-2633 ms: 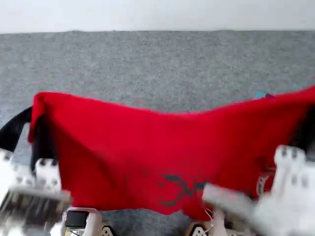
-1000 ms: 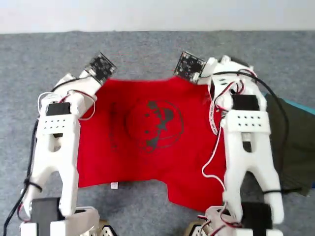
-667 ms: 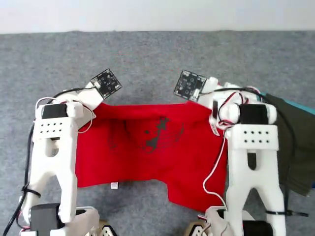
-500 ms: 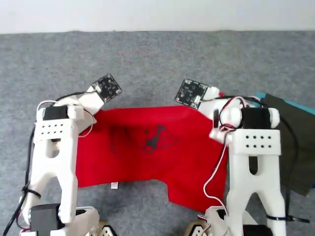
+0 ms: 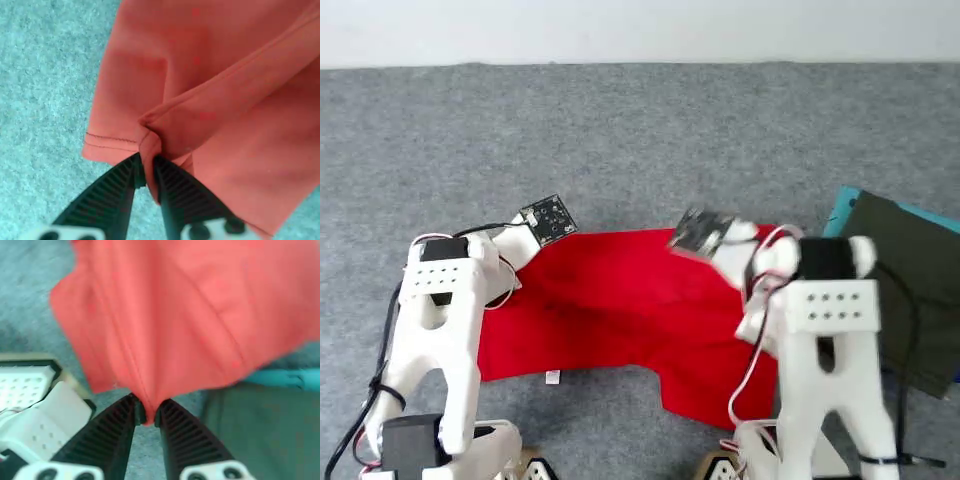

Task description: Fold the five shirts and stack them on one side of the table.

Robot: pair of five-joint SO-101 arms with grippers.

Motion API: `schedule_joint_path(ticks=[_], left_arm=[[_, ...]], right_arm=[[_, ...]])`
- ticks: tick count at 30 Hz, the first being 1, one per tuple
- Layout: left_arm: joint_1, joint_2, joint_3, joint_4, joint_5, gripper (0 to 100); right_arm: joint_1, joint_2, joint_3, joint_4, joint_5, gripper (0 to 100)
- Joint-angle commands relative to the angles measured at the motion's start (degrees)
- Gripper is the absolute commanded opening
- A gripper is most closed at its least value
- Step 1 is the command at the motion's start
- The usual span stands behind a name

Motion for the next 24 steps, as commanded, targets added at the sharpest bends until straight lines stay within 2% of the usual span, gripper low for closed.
schedule_joint_path(ticks=[1,7,15,18,24], left_arm=[[-1.6,-2.9,0.4,0.2,-0.6,2],[-2.7,-2.9,3.1,0.4,-0.7,2],[-2.5,-4.2,5.3,0.9,-0.7,2],[-2.4,-8.2,7.1,2.7,-4.1,2],[-2.6,-19.2,12.7,2.5,-4.3,2]], right_arm=[[-1.6,-6.3,5.1,2.4,-0.7,1.0],[-1.7,-13.4,13.1,2.2,-3.4,1.0],[-1.4,-14.3,14.6,1.8,-3.2,1.0],[-1.4,-14.3,14.7,1.8,-3.2,1.0],[-1.4,-14.2,14.7,1.6,-3.2,1.7]])
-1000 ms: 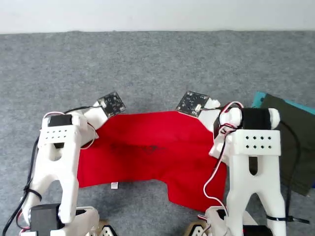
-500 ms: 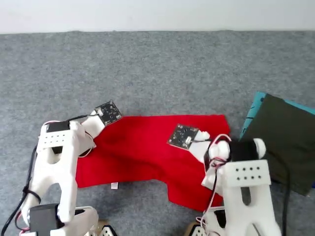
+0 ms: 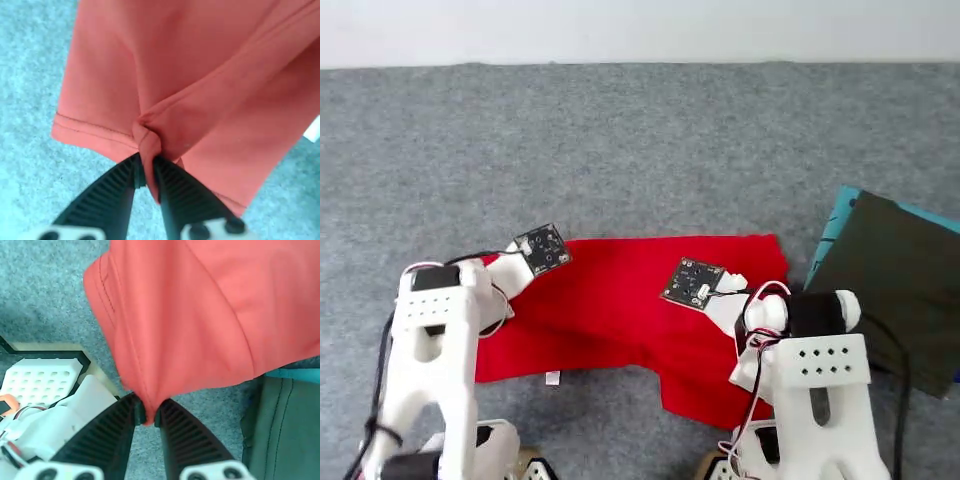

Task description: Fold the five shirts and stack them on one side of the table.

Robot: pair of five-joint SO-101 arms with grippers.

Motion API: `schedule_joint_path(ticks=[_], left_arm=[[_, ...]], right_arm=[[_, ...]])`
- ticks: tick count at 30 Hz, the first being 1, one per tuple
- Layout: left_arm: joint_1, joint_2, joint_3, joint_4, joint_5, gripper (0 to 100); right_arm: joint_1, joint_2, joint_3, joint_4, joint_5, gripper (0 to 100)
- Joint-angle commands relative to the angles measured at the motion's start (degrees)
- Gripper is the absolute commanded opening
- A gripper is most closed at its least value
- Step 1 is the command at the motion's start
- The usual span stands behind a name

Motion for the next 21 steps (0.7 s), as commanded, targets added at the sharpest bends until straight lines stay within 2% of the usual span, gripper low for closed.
schedule_joint_path(ticks=[1,4,8,18,21], left_arm=[[-0.4,-8.0,2.1,0.4,-0.8,4],[-0.5,-12.9,4.7,0.4,-0.7,11],[-0.7,-19.2,7.9,0.9,-0.5,14],[-7.9,-30.4,9.4,6.9,-4.0,14],[-9.7,-31.7,9.2,4.8,1.4,12]], right_arm=[[-0.1,-1.5,-0.3,1.5,-0.4,2.2],[-0.1,-1.7,-0.3,1.5,-0.4,8.3],[0.0,-1.9,-0.3,1.5,-0.6,14.1],[4.4,-1.5,-2.5,0.8,-0.8,14.0],[3.1,-1.3,-4.7,-4.8,-4.7,13.9]])
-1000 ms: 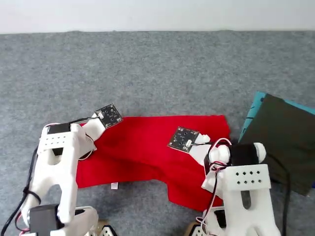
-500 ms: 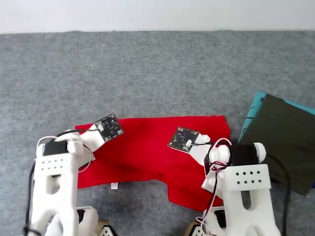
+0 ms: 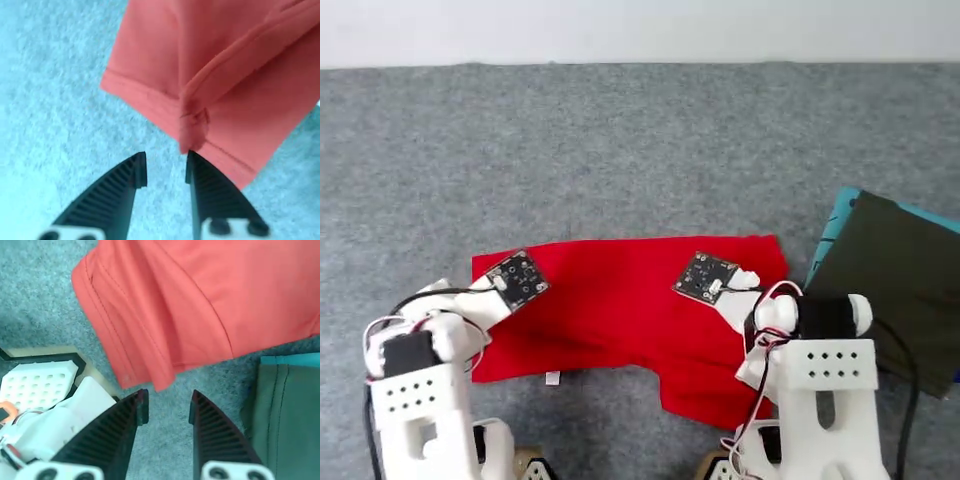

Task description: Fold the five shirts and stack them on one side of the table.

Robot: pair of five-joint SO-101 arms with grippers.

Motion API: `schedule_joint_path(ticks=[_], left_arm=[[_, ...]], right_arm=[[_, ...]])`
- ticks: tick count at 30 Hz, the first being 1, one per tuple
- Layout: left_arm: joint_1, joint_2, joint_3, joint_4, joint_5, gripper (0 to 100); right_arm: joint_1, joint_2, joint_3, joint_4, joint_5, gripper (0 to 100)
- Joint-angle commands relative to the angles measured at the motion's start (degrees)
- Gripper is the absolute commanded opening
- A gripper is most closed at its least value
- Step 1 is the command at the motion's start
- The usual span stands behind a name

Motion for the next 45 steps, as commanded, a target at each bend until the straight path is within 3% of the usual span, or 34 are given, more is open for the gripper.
schedule_joint_path(ticks=[1,4,8,12,18,24,31,37,45], left_arm=[[-2.6,-2.1,-0.7,-2.3,7.2,10],[-6.3,-2.4,-0.7,-1.0,9.4,4],[-8.9,-2.5,-2.8,6.2,9.4,2],[-12.0,-2.5,-7.4,11.8,9.3,2],[-13.8,-2.3,-8.1,10.4,9.6,2],[-8.8,-1.9,-8.1,5.4,18.2,2],[1.3,1.5,-8.6,-0.4,29.8,2],[5.8,16.1,-14.4,-5.9,34.4,2],[6.6,42.5,-26.2,-10.1,35.3,2]], right_arm=[[-1.1,-0.3,-4.8,-6.6,-6.5,13.8],[-5.4,0.5,-4.8,-11.2,-12.1,10.2],[-10.8,4.4,-5.2,-12.3,-14.1,1.0],[-13.5,9.3,-8.7,-14.2,-18.6,2.3],[-16.0,18.9,-16.1,-15.6,-23.7,1.8],[-14.5,27.5,-18.7,-16.0,-30.2,1.8],[-8.9,34.1,-18.6,-20.4,-31.4,1.8],[-3.9,38.3,-18.6,-22.5,-31.1,1.8],[-3.3,44.1,-18.6,-22.4,-31.0,1.8]])
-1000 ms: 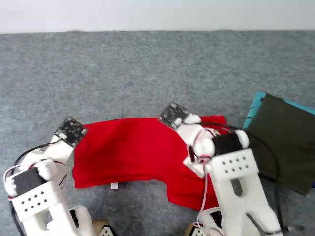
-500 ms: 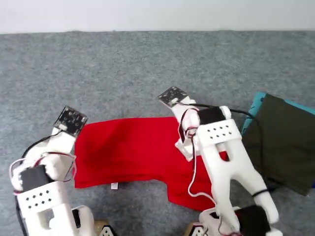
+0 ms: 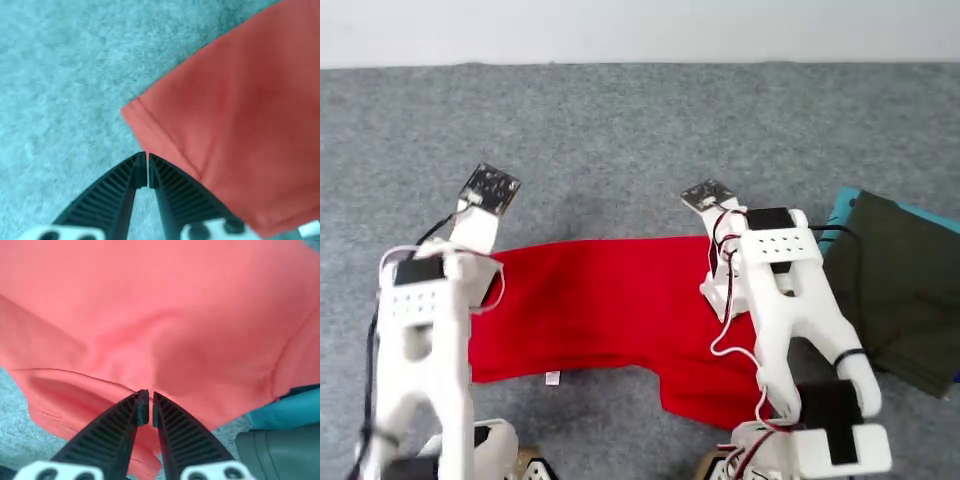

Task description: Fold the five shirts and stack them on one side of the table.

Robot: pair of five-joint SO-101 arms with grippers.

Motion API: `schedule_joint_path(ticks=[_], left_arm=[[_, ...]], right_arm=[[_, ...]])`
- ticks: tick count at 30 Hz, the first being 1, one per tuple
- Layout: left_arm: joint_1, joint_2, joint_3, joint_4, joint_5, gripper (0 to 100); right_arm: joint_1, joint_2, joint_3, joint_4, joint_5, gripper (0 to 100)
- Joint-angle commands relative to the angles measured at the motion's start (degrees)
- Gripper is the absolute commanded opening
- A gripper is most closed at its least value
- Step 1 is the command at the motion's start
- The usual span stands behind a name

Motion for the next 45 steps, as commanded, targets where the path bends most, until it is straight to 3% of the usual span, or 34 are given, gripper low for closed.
schedule_joint_path(ticks=[1,12,20,25,30,34,39,45], left_arm=[[0.3,11.3,-7.9,-1.6,0.6,2],[-4.8,36.1,-25.5,0.1,0.3,2],[-9.0,42.4,-36.4,2.5,-2.0,2],[-8.3,38.2,-39.7,9.6,-2.4,2],[-2.2,33.1,-39.0,17.0,-2.4,2],[2.8,34.5,-35.6,14.9,-2.3,2],[3.6,43.6,-35.4,8.0,-2.2,2],[1.6,53.2,-49.3,12.8,-2.3,2]], right_arm=[[0.7,1.5,-2.8,-0.7,-0.3,1.8],[3.8,9.9,-2.9,-0.6,-0.3,1.8],[4.1,9.9,-2.9,-0.2,-0.2,1.8],[4.0,9.4,-2.9,0.0,-0.3,1.8],[4.0,5.5,-2.9,1.1,-0.3,1.8],[4.0,2.8,-2.9,1.1,-0.3,1.8],[4.0,3.9,-2.8,0.7,-0.3,1.8],[4.4,8.9,-2.9,-0.4,-0.2,1.8]])
